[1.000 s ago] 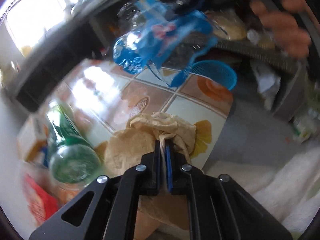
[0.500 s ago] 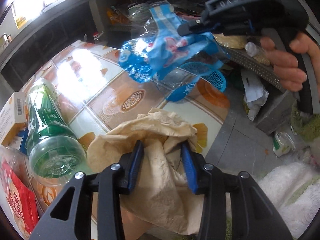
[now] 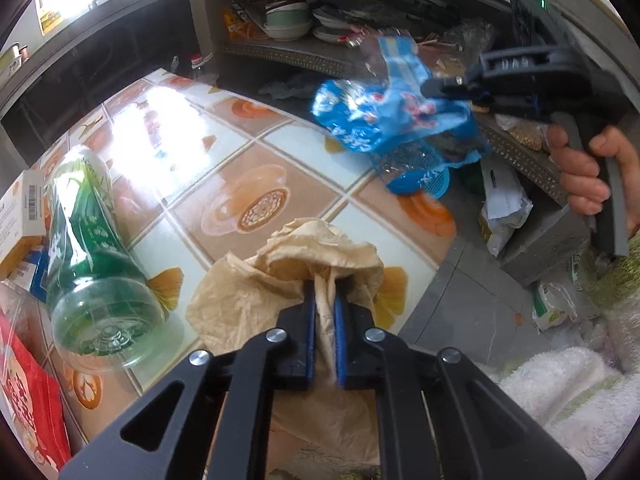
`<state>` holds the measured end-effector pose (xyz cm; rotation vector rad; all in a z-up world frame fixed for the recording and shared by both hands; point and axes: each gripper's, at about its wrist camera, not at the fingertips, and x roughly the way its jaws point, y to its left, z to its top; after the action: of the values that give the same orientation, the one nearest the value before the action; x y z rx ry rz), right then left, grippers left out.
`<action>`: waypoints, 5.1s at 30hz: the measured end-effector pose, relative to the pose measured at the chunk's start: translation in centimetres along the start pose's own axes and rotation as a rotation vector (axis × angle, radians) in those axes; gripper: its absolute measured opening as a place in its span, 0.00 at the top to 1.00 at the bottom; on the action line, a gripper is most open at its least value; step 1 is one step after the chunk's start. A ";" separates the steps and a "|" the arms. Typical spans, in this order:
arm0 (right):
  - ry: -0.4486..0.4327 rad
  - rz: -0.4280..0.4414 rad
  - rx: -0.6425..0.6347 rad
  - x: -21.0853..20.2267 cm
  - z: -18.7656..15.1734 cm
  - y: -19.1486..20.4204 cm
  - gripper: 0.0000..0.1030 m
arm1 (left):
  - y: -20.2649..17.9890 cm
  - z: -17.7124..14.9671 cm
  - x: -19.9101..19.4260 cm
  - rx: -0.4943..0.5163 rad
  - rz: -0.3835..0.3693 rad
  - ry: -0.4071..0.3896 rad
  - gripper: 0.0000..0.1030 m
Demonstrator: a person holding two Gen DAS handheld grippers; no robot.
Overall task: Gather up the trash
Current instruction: 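Carry the blue wrapper and tan paper bag over the blue wastebasket with both tools, then open both tools to drop the paper bag and wrapper into the wastebasket, then move both tools back over the table toward the green bottle, then grasp the green Scream bottle around its middle with the right tool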
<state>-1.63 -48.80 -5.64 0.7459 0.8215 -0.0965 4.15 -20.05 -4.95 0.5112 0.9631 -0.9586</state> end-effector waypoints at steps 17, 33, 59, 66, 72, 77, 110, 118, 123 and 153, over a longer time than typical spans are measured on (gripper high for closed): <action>-0.056 -0.255 0.283 -0.6 -3.2 -12.7 0.96 | -4.5 17.6 4.1 0.120 -0.164 0.025 0.93; -0.102 -0.429 0.503 5.1 -0.5 -23.0 0.96 | -12.6 27.6 32.8 0.056 -0.193 0.402 0.93; 0.154 -0.430 0.415 19.3 4.8 -27.5 0.49 | -7.3 32.6 25.7 -0.078 -0.195 0.248 0.46; 0.090 -0.341 0.312 15.1 6.1 -25.1 0.42 | -2.7 31.0 11.7 -0.086 -0.205 0.070 0.35; 0.013 -0.304 0.209 8.8 5.3 -23.0 0.42 | 4.4 24.8 2.7 -0.245 -0.212 -0.031 0.29; 0.044 -0.475 0.148 8.0 4.7 -22.1 0.61 | 9.4 18.3 -3.6 -0.398 -0.181 -0.170 0.28; 0.111 -0.023 -0.189 7.0 4.2 10.3 0.31 | 14.9 -9.7 -13.1 -0.565 0.072 -0.365 0.20; 0.299 0.150 -0.285 14.5 1.6 20.8 0.28 | 13.7 -12.1 -13.2 -0.526 0.207 -0.374 0.18; 0.352 0.123 -0.287 17.0 0.4 24.5 0.26 | 14.6 -13.9 -13.6 -0.553 0.228 -0.380 0.16; 0.369 0.053 -0.277 19.7 -1.0 25.2 0.41 | 23.8 -13.6 -14.9 -0.875 0.226 -0.391 0.11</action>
<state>20.30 -25.43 -5.52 0.5285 1.1385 0.2055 15.04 8.69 0.21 -0.2965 0.8449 -0.3408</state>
